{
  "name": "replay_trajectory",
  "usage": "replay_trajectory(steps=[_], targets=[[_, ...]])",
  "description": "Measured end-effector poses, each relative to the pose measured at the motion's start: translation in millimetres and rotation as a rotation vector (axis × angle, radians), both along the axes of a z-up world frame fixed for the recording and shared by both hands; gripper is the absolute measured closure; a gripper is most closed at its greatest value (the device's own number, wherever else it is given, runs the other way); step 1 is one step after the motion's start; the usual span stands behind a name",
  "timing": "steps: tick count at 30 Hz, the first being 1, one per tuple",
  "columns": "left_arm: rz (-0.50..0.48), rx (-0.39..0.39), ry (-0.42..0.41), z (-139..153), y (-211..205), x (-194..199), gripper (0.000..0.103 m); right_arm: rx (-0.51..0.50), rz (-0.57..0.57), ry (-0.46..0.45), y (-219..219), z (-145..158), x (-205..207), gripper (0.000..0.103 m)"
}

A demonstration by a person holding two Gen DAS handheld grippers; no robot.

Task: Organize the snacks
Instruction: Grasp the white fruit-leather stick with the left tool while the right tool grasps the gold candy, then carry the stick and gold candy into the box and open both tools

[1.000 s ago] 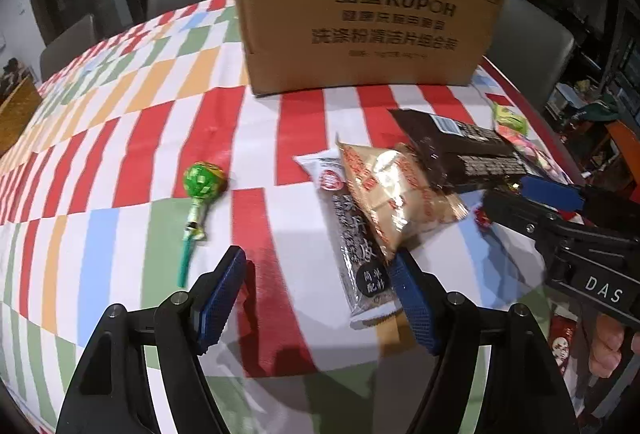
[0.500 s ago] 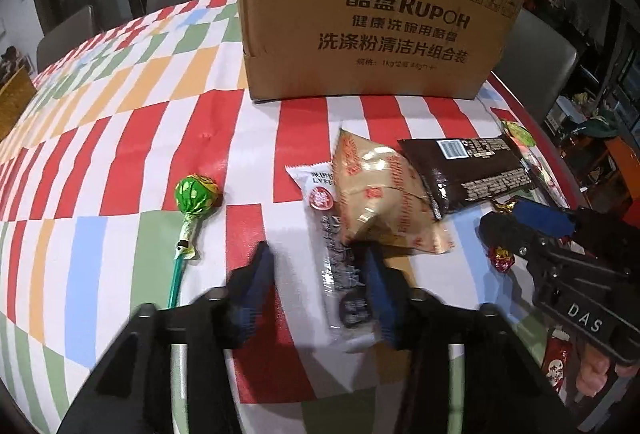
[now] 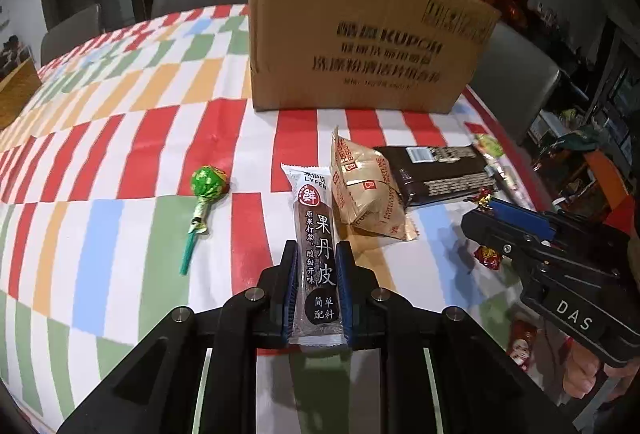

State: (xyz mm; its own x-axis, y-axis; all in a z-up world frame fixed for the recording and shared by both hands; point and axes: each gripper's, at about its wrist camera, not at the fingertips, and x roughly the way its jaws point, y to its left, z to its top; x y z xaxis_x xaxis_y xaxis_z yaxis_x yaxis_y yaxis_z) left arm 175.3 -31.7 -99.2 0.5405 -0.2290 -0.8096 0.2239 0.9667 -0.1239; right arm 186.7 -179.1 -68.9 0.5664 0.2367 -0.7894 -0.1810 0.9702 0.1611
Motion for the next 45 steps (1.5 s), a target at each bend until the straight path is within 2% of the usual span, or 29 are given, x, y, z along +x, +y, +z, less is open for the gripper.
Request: replay_trajectory(steps=[9,19,35,39,45], targets=[[-0.001,-0.034,-0.088,40.6,6.4,-24.9,0.084,0.031,0.038,-0.077,6.7,36.2,-20.4,0.076],[-0.001,-0.058,-0.172,82.8,3.5,-21.6,0.084,0.051,0.047,-0.146,3.8,73.8,-18.1,0.076],[-0.034,-0.079,-0.275,145.8,-12.2,25.4,0.085,0.053,0.049,-0.254,-9.2,139.7,22.0,0.076],[-0.041,-0.079,-0.296,158.3,-16.4,40.8,0.095,0.049,0.047,-0.286,-12.8,156.1,34.4,0.076],[-0.043,-0.100,-0.305,168.2,-17.2,66.7,0.099,0.059,0.042,-0.294,-17.0,168.4,60.9,0.076]])
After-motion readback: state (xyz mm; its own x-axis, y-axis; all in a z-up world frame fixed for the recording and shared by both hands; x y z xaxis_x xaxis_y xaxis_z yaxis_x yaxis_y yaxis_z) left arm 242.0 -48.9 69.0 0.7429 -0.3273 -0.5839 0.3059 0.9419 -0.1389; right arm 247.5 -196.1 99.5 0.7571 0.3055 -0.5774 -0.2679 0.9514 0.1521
